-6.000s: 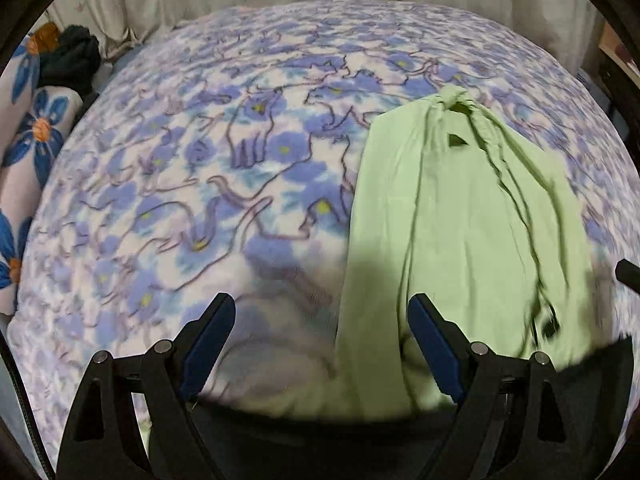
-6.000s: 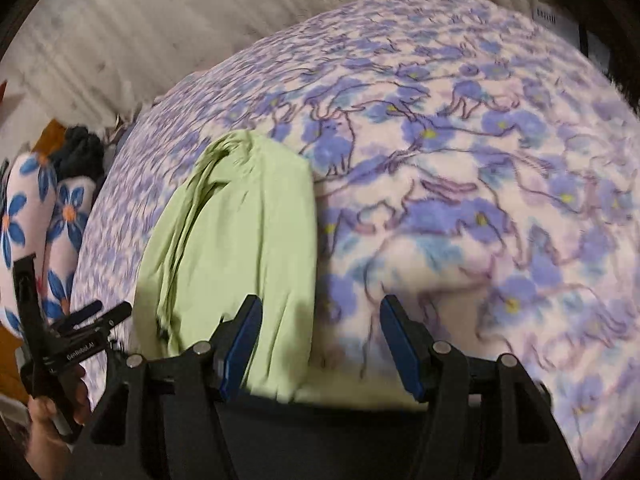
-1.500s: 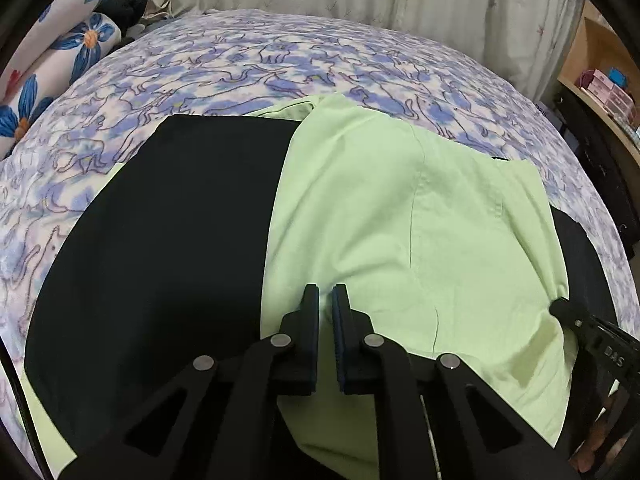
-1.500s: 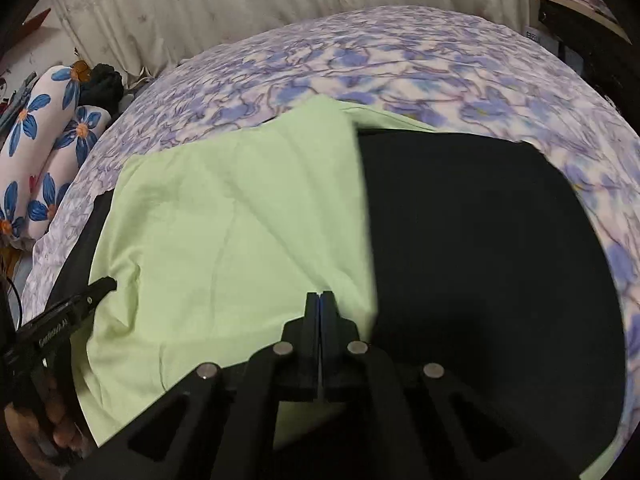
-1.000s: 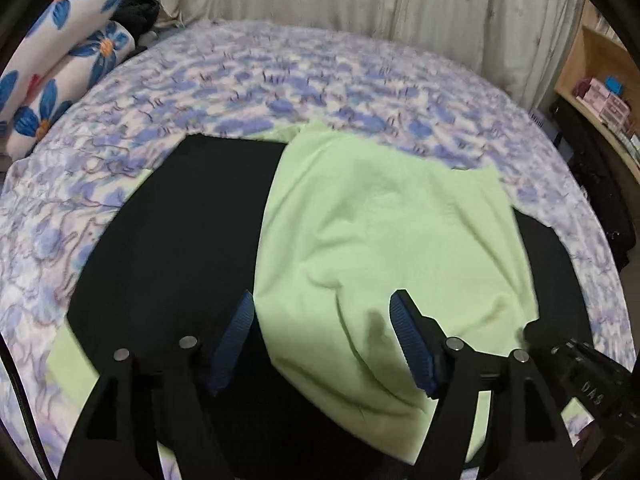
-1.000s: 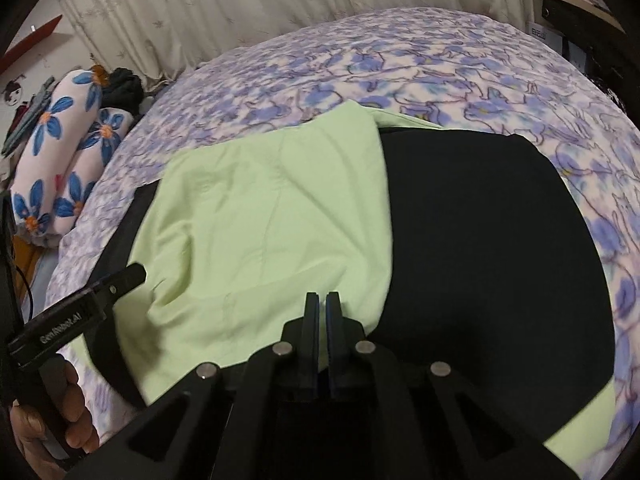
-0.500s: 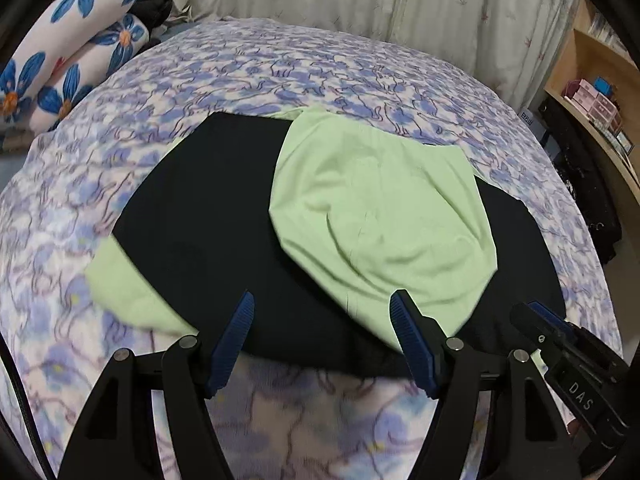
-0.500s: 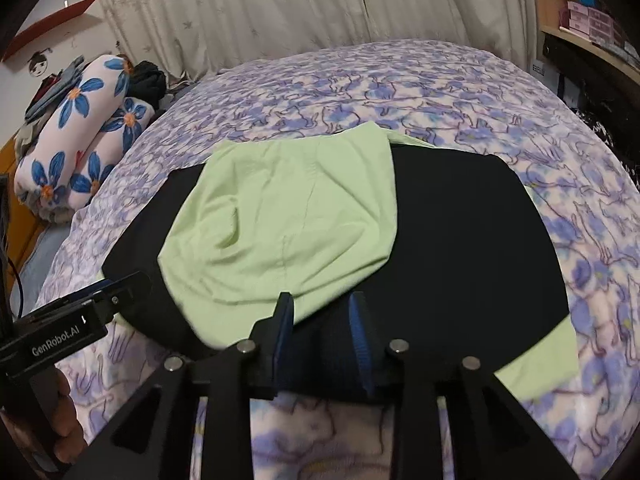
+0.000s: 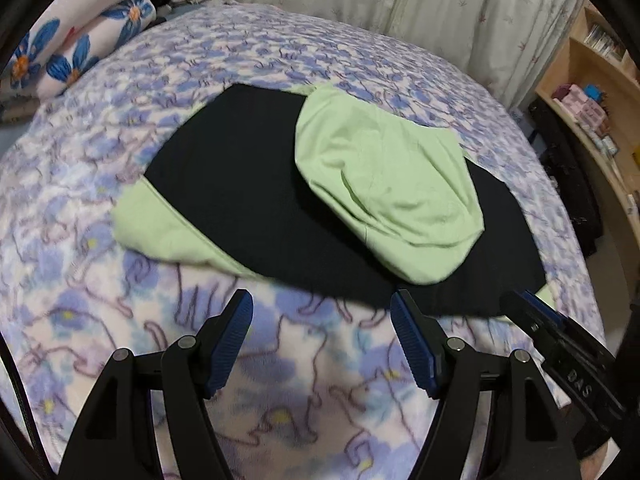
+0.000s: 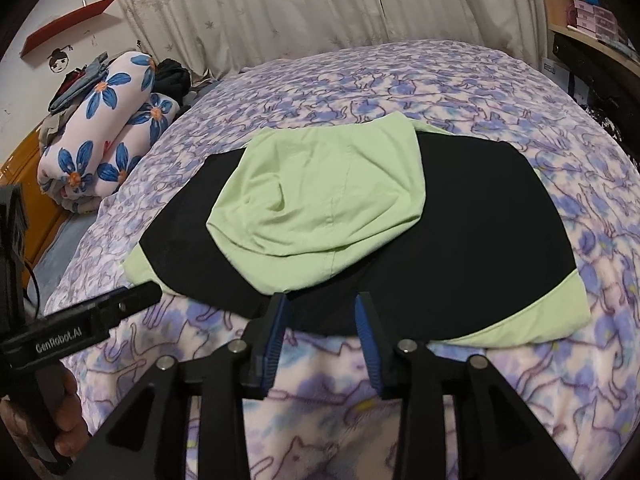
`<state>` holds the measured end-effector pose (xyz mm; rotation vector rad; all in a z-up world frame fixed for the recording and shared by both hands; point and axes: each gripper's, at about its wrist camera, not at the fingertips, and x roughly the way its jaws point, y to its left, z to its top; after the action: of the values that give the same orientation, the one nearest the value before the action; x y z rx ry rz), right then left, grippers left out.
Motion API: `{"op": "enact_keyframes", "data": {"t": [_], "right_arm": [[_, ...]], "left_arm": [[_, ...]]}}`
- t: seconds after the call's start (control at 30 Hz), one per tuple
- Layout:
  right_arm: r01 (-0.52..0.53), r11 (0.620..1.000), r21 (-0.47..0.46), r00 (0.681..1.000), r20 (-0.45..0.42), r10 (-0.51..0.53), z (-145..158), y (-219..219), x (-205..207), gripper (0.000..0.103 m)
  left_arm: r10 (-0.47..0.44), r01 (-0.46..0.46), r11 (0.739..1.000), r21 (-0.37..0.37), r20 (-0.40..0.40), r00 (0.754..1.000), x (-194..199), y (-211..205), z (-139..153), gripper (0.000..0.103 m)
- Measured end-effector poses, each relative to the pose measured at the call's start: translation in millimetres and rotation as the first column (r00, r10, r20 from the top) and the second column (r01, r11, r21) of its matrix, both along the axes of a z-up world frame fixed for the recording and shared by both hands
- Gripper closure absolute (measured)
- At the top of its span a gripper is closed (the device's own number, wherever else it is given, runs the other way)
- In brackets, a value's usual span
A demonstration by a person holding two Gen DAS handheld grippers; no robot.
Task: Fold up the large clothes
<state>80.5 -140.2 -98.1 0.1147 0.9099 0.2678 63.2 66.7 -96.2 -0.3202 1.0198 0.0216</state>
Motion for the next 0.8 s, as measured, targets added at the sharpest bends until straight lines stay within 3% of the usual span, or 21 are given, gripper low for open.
{"op": "enact_keyframes", "data": {"t": [0.2,0.47,0.8], "right_arm": [[-0.007,1.0,-0.009,1.0,-0.017,0.007,-11.5,9.0,1.5,0.065],[-0.018,1.0,-0.025,1.0,-0.022,0.018,-20.7,27.2,13.4,0.065],[-0.014,1.0,-0.024,1.0,-0.012,0.013,-25.8,40.5,31.3,0.065]], "left_arm": [[0.032,-0.035,0.991,-0.132,-0.024,0.999,-12.7,28.9,-31.6,0.029],[0.14,-0.142,0.931,-0.337,-0.033,0.99,-2.9,77.2,-72.7,0.029],[0.23,-0.198,0.893,-0.403,0.031,0.973,55.3,103.4,-90.1,0.03]]}}
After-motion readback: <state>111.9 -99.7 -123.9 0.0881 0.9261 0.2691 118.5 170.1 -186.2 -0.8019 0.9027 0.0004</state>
